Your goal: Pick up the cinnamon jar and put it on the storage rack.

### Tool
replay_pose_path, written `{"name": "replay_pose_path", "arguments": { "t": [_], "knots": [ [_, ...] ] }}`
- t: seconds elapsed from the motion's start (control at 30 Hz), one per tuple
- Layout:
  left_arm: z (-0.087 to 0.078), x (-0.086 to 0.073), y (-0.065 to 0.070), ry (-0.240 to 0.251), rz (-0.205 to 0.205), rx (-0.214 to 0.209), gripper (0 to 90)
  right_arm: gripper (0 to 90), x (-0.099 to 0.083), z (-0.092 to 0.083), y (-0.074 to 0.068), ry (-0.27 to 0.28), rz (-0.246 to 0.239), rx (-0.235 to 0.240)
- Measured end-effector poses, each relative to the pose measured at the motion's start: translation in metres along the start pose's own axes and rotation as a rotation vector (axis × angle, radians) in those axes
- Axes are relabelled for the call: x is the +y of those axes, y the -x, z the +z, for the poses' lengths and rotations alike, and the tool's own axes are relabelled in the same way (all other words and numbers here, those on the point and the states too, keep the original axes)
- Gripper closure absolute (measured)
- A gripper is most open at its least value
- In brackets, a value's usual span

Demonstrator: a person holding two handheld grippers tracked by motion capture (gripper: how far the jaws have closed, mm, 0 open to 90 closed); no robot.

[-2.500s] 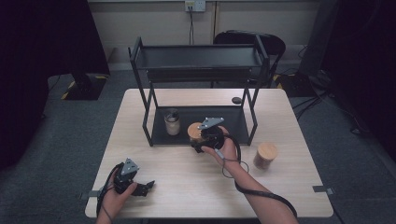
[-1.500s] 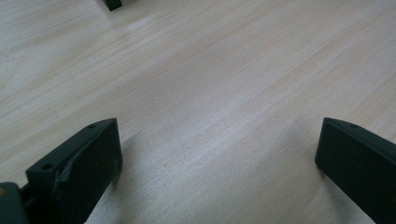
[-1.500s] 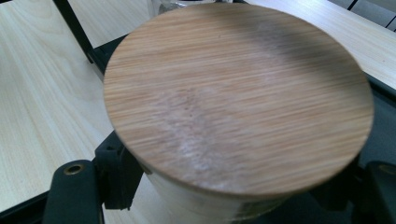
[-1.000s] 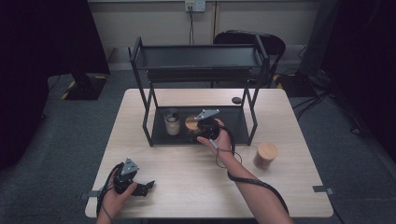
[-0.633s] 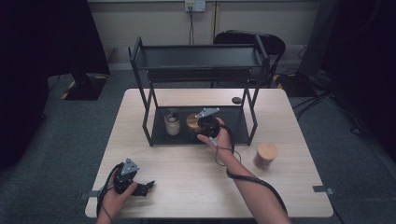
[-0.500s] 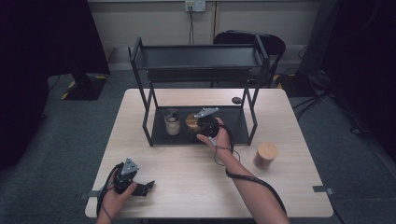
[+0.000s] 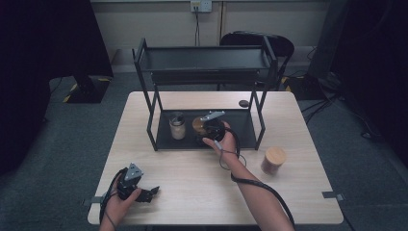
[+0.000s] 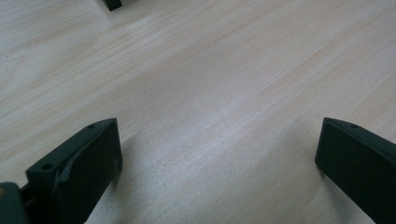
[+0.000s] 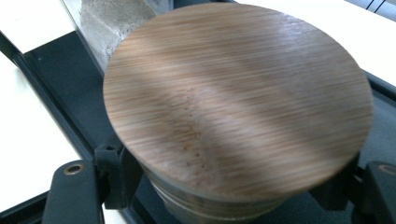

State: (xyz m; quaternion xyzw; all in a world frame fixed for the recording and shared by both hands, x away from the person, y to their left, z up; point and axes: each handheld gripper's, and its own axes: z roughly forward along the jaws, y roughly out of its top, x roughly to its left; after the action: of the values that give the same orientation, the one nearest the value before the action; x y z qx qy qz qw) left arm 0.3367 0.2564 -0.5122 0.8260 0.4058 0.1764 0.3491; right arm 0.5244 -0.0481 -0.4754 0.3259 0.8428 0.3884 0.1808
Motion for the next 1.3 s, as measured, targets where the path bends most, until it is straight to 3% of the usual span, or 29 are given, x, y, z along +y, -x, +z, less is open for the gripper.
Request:
{"name": "replay_pose_path", "arguments": {
  "t": [0.87,1.3],
  "knots": [
    [0.000,0.000,0.000,0.000,0.000,0.000,0.1,25.0,0.002,0.010,-0.002,0.024,0.040,-0.021],
    [0.000,0.000,0.000,0.000,0.000,0.000,0.1,24.7,0.003,0.011,-0.002,0.022,0.033,-0.027]
  ]
}}
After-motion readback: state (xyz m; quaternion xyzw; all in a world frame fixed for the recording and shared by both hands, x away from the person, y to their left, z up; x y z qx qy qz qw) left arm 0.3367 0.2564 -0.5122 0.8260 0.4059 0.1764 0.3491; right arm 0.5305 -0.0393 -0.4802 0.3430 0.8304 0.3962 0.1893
